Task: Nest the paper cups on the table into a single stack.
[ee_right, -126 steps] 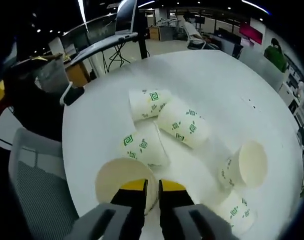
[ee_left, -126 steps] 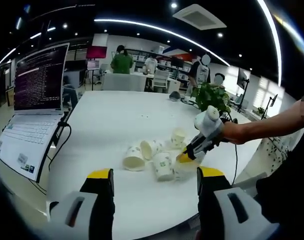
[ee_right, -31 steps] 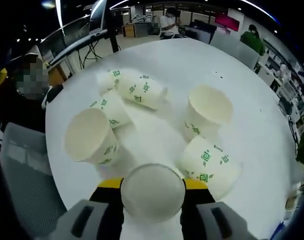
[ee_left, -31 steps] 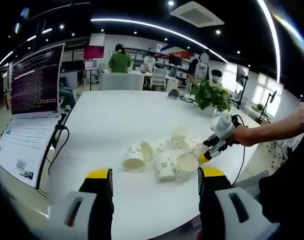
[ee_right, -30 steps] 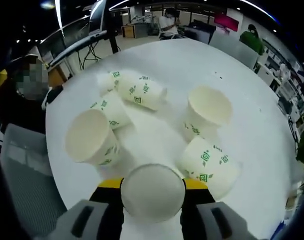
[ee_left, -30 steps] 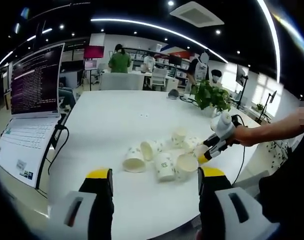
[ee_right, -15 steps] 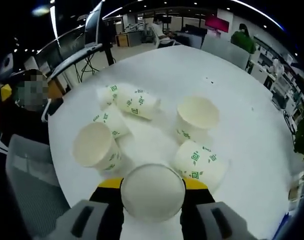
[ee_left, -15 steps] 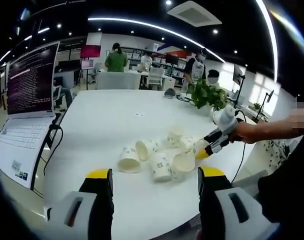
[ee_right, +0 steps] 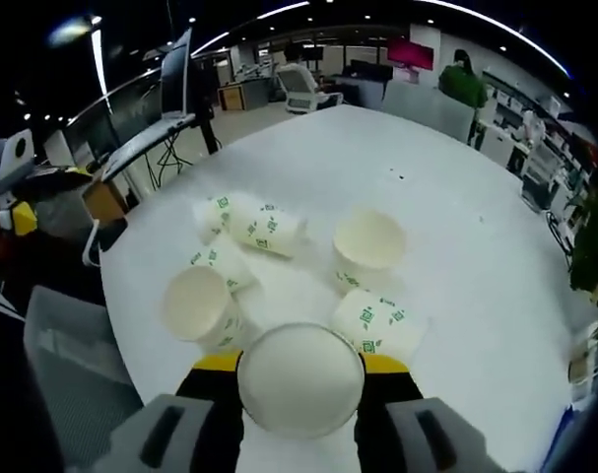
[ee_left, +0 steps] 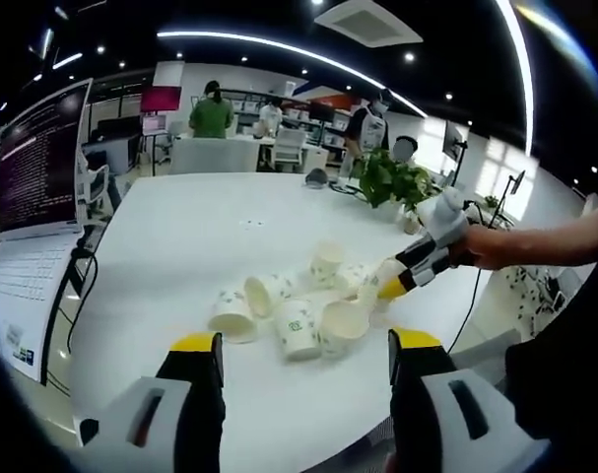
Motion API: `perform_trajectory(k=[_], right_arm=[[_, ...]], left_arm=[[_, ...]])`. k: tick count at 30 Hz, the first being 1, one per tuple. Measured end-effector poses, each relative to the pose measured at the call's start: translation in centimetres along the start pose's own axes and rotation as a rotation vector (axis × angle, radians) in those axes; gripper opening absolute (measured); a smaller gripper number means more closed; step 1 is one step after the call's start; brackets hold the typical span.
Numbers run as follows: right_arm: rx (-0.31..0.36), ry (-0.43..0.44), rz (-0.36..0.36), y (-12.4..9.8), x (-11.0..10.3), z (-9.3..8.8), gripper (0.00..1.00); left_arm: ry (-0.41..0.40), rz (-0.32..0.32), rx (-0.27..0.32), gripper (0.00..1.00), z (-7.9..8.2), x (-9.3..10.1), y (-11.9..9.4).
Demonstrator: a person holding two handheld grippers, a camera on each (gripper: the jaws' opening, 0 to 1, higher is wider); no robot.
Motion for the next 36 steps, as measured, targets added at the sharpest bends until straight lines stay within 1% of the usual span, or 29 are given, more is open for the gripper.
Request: perform_trajectory(k=[3, 4, 5, 7, 10, 12, 14, 17, 20, 22, 26, 28, 29, 30, 32, 33, 36], right_arm=[[0.024, 0.005, 0.015, 0.0, -0.1, 0.5, 0.43], [0.042, 0.014, 0.032, -0.3, -0.3, 0.8, 0.43], [0.055, 0.021, 0.034, -0.5, -0.4, 1.0, 0.43], [0.059, 0.018, 0.037, -1.2, -0.6, 1.3, 0.43], [0.066, -0.002, 0.048, -1.7, -0.9, 1.7, 0.43], [0.080, -0.012, 0.066, -2.1, -1.2, 2.2, 0.43], [0.096, -0.024, 0.087, -2.4, -1.7, 2.6, 0.43], [0.102, -0.055, 0.110, -2.3, -2.7, 2.8, 0.43], [0.140, -0.051, 0.156, -2.4, -3.4, 3.6, 0.43], [0.174, -0.043, 0.188, -2.6, -4.0, 4.3, 0.43], [0.208, -0.041, 0.224, -2.6, -4.8, 5.2, 0.43], [0.244, -0.030, 0.265, -2.6, -5.6, 5.9, 0.43], [0.259, -0.021, 0.291, -2.6, -6.0, 6.2, 0.43], [0.269, -0.013, 0.320, -2.5, -6.4, 6.3, 0.43], [0.288, -0.009, 0.357, -2.4, -7.0, 6.6, 0.43], [0.303, 0.004, 0.387, -2.5, -7.6, 6.8, 0.43], [0.364, 0.041, 0.453, -2.7, -8.7, 8.0, 0.43]], left_arm=[[0.005, -0.018, -0.006, 0.67, 0.0, 0.7, 0.5], [0.006, -0.025, -0.006, 0.67, 0.1, 1.0, 0.7], [0.008, -0.031, -0.003, 0.67, 0.1, 1.0, 0.9], [0.010, -0.044, -0.003, 0.67, 0.2, 1.4, 1.2], [0.020, -0.062, -0.008, 0.67, 0.2, 1.9, 1.8], [0.023, -0.074, -0.010, 0.67, 0.0, 1.9, 2.2], [0.025, -0.083, -0.008, 0.67, 0.3, 2.5, 2.3], [0.017, -0.096, -0.003, 0.67, 0.4, 2.7, 2.8], [0.011, -0.109, 0.002, 0.67, 0.4, 2.9, 3.2], [0.011, -0.119, 0.004, 0.67, 0.7, 3.8, 3.0], [0.016, -0.127, 0.005, 0.67, 0.4, 3.9, 3.4], [0.020, -0.130, 0.009, 0.66, 0.5, 4.2, 3.2], [0.021, -0.130, 0.010, 0.66, 0.2, 3.5, 3.7], [0.021, -0.130, 0.011, 0.66, 0.1, 3.3, 3.9], [0.019, -0.135, 0.013, 0.65, 0.0, 3.6, 3.9], [0.019, -0.137, 0.013, 0.65, 0.1, 3.9, 3.8], [0.020, -0.142, 0.017, 0.65, 0.2, 4.1, 3.7]])
Point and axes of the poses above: the point that each gripper's makers call its tool centre point, and the gripper's own axes: y roughly forward along the fingers, x roughly to its right, z roughly out of its top, the point moved 6 cm from there along -y, roughly backward along the fingers, and after that the axes turned 6 degrees about z, right-handed, at the moved point
